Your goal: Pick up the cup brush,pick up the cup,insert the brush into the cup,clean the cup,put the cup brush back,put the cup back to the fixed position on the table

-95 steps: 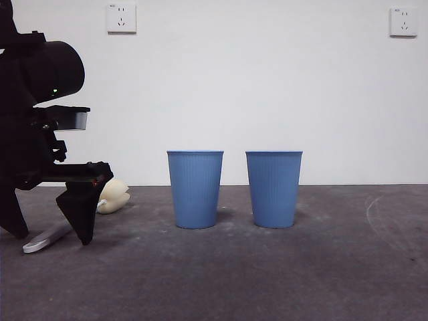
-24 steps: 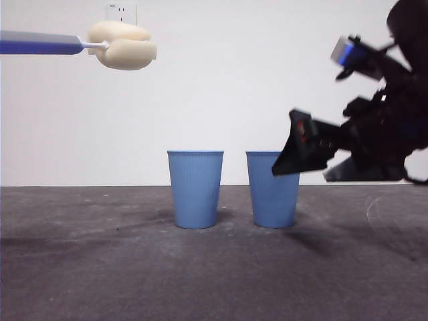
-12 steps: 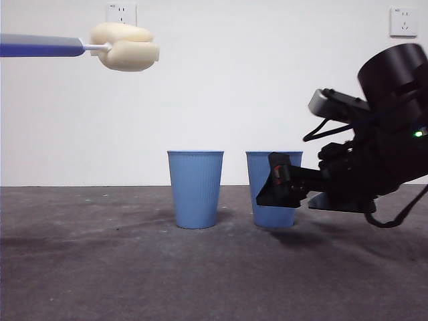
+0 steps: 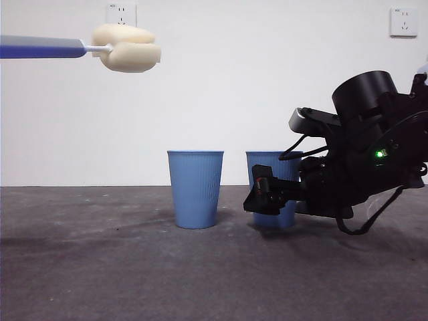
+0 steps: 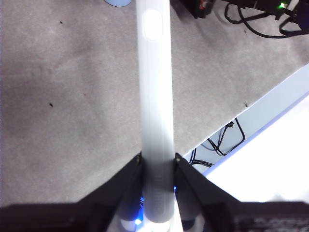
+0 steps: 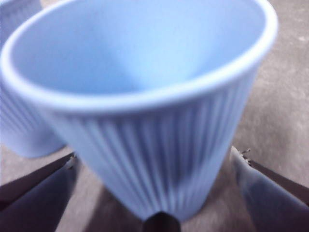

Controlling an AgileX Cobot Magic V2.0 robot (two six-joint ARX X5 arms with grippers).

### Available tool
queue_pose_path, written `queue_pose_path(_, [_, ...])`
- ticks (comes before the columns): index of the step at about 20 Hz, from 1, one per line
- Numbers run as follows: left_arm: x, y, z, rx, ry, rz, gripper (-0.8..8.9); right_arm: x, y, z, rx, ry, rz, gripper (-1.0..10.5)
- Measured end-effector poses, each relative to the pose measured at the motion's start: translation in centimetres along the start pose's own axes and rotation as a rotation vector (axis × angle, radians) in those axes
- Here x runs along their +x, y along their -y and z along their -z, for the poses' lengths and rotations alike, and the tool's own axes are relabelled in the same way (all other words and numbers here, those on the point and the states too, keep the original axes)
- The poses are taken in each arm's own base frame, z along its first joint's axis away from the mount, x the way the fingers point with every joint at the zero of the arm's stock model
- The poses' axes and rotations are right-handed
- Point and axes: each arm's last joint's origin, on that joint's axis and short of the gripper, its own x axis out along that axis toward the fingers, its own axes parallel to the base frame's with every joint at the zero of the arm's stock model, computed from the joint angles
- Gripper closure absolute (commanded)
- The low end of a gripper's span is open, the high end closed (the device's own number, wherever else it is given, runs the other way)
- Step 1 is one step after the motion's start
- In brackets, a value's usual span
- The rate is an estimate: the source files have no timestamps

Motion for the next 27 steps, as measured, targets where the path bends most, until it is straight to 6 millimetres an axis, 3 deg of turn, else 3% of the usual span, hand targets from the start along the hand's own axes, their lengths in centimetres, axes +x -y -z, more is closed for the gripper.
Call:
queue_pose_path(2, [0.1, 0.0, -0.1, 0.004, 0.001, 0.000, 8.22, 0.3, 0.1, -0.2, 0.003, 0.010, 0.032, 4.3])
queue_pose_path(4, [0.3, -0.1, -0.2, 0.002, -0.005, 0.000, 8.22, 0.3, 0.2, -0.4, 0.006, 0.015, 0.051, 5.8])
queue_pose_path(8, [0.5, -0.2, -0.5, 0.003, -0.008, 0.000, 8.22, 0.3, 0.2, -0.3, 0.007, 0.004, 0.052, 6.3])
queue_pose_path(13, [0.6, -0.2, -0.5, 0.010, -0.010, 0.000, 8.22, 0.4, 0.2, -0.3, -0.003, -0.003, 0.046, 9.5])
queue_pose_path(18, [0.6, -0.3, -0.5, 0.024, -0.012, 0.000, 8.22, 0.3, 0.2, -0.4, -0.007, -0.028, -0.009, 9.6])
queue_pose_path(22, [0.8, -0.3, -0.6, 0.052, -0.022, 0.000, 8.22, -1.9, -0.4, -2.2, -0.011, -0.171, -0.030, 9.6])
queue_pose_path(27, [1.7, -0.8, -1.0, 0.090, -0.069, 0.002, 8.22, -8.4, -1.4, -7.4, -0.105, -0.352, -0.054, 9.6])
